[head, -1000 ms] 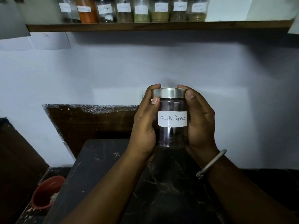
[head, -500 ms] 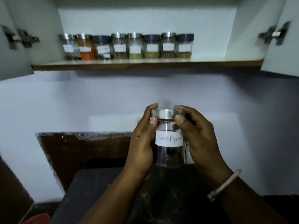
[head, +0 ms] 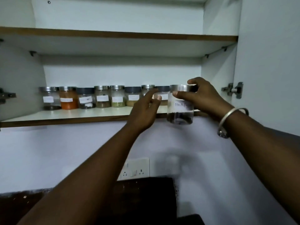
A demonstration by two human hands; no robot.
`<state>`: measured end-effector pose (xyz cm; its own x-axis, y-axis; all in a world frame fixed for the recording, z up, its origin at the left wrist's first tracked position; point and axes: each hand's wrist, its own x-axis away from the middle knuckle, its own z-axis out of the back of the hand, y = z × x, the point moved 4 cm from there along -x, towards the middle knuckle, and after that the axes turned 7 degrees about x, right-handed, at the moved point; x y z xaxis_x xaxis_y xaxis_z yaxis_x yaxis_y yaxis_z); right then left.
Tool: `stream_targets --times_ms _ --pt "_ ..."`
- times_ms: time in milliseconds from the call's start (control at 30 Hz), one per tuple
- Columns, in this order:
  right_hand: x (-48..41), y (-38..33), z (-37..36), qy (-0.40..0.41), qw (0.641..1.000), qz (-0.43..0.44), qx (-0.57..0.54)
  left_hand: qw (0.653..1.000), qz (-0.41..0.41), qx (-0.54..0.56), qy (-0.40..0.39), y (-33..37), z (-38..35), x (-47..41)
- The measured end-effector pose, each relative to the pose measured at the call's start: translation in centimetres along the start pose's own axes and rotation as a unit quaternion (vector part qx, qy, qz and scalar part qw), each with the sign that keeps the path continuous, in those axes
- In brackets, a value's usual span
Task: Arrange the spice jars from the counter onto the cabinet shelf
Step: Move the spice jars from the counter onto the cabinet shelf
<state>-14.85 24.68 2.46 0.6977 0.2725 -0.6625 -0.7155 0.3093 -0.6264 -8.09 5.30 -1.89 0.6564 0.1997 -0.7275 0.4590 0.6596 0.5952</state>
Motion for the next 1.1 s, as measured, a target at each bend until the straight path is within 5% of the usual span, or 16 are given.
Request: stream_targets --times_ms 100,233,633,967,1100 --pt "-5.6 2.3 0.4 0.018 0.999 -0.037 0.017 0.955 -0.009 -0.29 -0.063 -2.9 0.9 -4.1" --pt "-11.8 6.7 -1.4 0.007 0.993 -0.069 0.092 0.904 0.031 -0.417 -0.092 -7.3 0.5 -5.4" --pt "-22.6 14.7 -8.5 -0.055 0.946 -0.121 0.297 0.893 -0.053 -0.445 -0.036 -9.8 -0.1 -6.2" --pt "-25.7 16.1 -10.1 -0.071 0.948 -0.138 0.278 0.888 -0.045 -0.458 -0.025 -10.2 -0.3 -6.4" --pt "-24.5 16.0 -10.3 -0.083 0.971 -0.17 0.145 0.893 -0.04 -0.446 -0.037 -10.1 -0.2 -6.5"
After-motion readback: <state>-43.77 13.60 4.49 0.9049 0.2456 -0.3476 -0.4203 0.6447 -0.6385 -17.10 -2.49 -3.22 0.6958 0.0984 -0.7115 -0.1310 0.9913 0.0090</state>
